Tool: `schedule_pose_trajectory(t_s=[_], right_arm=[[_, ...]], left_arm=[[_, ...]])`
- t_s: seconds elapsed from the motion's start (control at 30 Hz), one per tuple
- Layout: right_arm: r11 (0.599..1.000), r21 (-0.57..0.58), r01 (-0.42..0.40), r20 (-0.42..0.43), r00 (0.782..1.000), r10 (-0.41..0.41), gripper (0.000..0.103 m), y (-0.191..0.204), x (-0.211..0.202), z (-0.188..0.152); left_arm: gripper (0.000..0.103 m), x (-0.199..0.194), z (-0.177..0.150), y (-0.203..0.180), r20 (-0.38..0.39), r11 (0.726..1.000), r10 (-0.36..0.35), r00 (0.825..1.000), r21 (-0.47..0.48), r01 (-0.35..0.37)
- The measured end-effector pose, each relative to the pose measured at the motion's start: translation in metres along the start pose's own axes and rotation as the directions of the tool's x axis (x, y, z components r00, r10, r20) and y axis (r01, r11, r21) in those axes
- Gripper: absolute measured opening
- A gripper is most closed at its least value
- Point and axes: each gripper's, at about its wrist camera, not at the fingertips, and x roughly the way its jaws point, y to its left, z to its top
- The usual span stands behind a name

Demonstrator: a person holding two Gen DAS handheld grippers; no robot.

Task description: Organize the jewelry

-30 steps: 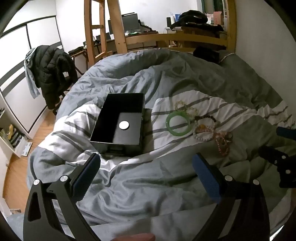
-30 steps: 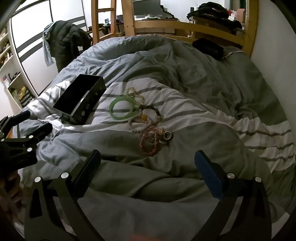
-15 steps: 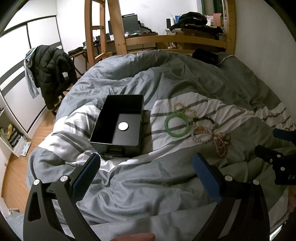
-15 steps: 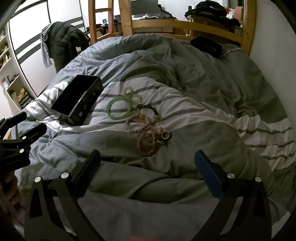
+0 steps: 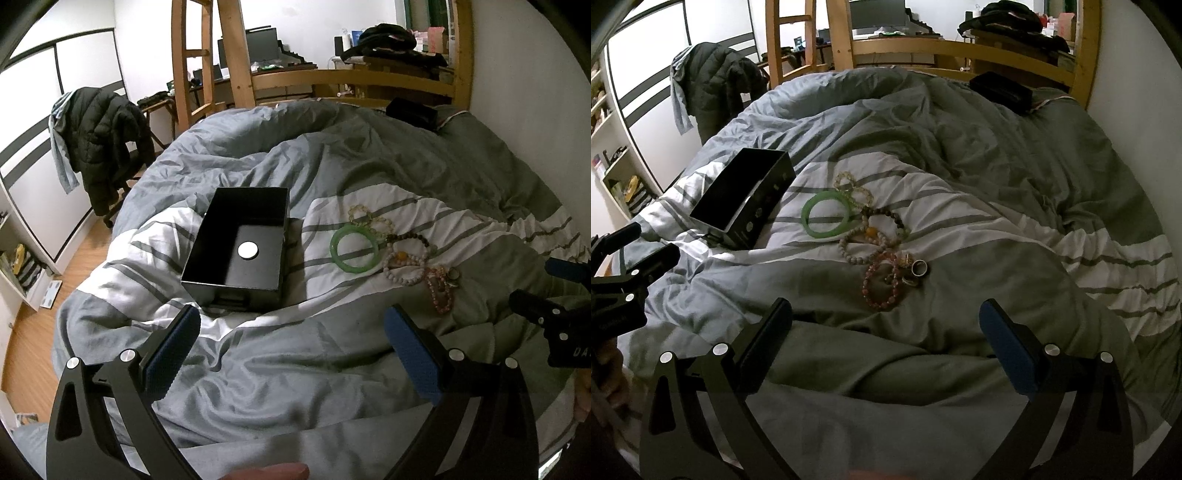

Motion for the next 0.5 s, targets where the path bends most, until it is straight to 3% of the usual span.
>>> schedule_pose_trajectory(t_s=[0.5], right_arm=[[1.0, -0.007, 0.026, -0.019, 0.999, -0.026, 0.1, 0.001, 0.004, -0.002]], left_arm=[[0.099, 0.012, -0.007, -0.004, -0.033, 1.0, 0.019, 0.999, 0.019, -0.018]])
